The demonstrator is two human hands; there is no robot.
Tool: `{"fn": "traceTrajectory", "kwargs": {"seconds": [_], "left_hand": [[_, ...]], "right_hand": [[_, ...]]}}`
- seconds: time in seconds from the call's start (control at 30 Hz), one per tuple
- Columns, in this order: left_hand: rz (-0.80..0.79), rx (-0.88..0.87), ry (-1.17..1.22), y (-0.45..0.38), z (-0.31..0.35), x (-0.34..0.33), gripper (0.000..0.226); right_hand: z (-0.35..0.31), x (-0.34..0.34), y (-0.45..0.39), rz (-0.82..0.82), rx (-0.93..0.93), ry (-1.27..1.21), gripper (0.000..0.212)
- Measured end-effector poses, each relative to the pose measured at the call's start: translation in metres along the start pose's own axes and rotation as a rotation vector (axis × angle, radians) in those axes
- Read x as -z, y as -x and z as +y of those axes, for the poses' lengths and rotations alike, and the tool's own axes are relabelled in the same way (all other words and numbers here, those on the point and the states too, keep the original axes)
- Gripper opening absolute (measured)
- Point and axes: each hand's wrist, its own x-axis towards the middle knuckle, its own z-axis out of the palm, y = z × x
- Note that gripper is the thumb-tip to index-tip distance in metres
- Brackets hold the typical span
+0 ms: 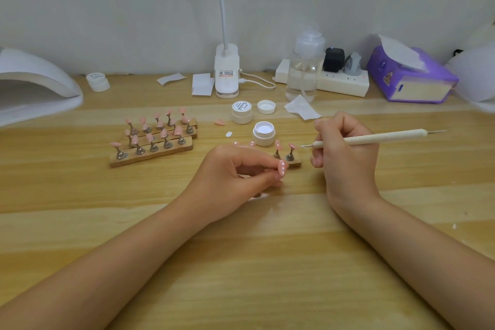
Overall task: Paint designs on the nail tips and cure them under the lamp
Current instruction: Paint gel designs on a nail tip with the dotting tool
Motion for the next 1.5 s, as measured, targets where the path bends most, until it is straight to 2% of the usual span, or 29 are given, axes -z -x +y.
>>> {"fn": "traceTrajectory", "kwargs": {"seconds": [0.13, 0.27, 0.4, 0.5, 0.8, 1.5], "left_hand": [[-0.003, -0.111, -0.092, 0.001, 0.005, 0.001, 0.014], [0.086, -0.276, -0.213, -0.003, 0.013, 0.005, 0.017], [0.218, -0.37, -0.36, -0.016, 0.016, 0.011, 0.018], [0.275, -0.3, -0.349, -0.021, 0.013, 0.01, 0.02], [0.25, -0.045, -0.316, -0.024, 0.001, 0.01, 0.023], [0.148, -0.05, -0.41, -0.027, -0.013, 0.012, 0.037]], "right_hand": [[0.001, 0.0, -0.001, 0.018, -0.016, -0.006, 0.043], [0.0, 0.0, -0.002, 0.021, -0.028, -0.005, 0.041], [0.0, 0.0, -0.003, 0.015, -0.043, -0.016, 0.043], [0.001, 0.0, -0.003, 0.013, -0.045, -0.015, 0.043], [0.001, -0.001, -0.003, 0.005, -0.06, -0.017, 0.044], [0.002, -0.001, -0.003, -0.016, -0.064, 0.001, 0.04]]}}
